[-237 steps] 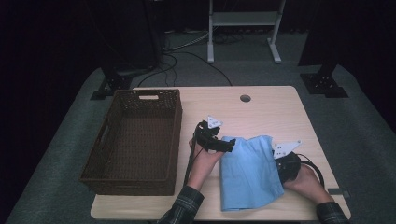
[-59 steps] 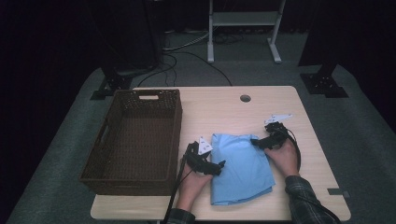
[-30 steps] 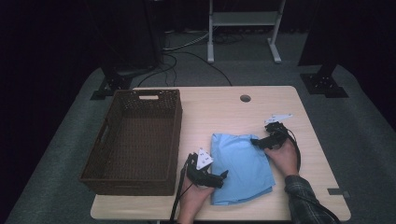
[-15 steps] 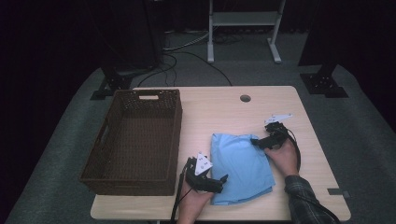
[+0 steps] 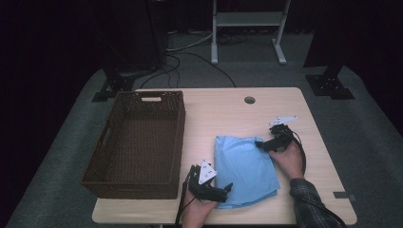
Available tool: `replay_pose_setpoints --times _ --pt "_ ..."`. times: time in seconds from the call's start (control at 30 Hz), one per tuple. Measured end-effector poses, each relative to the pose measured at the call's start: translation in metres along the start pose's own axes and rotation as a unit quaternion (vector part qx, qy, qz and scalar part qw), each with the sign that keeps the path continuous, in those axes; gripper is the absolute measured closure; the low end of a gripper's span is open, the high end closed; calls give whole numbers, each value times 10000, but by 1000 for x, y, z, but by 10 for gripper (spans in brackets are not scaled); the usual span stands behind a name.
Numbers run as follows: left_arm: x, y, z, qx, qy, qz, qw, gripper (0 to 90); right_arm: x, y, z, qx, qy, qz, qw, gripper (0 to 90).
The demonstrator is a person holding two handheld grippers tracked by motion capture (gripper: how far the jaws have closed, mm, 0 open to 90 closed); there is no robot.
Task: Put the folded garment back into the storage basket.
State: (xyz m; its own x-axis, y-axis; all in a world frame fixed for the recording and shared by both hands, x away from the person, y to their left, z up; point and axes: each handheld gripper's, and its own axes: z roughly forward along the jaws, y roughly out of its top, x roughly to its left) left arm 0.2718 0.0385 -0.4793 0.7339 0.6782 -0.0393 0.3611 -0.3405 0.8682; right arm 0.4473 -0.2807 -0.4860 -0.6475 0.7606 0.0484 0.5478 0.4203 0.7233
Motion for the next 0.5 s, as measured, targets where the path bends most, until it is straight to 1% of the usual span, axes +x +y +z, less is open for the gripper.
replay_pose_setpoints --times 0.2,0.5 --pt "-8 -3 -4 13 25 59 10000 0 0 0 0 2 -3 0 10000 4" --pt "-16 -6 -9 136 -18 109 9998 0 0 0 0 -2 -3 10 10000 4"
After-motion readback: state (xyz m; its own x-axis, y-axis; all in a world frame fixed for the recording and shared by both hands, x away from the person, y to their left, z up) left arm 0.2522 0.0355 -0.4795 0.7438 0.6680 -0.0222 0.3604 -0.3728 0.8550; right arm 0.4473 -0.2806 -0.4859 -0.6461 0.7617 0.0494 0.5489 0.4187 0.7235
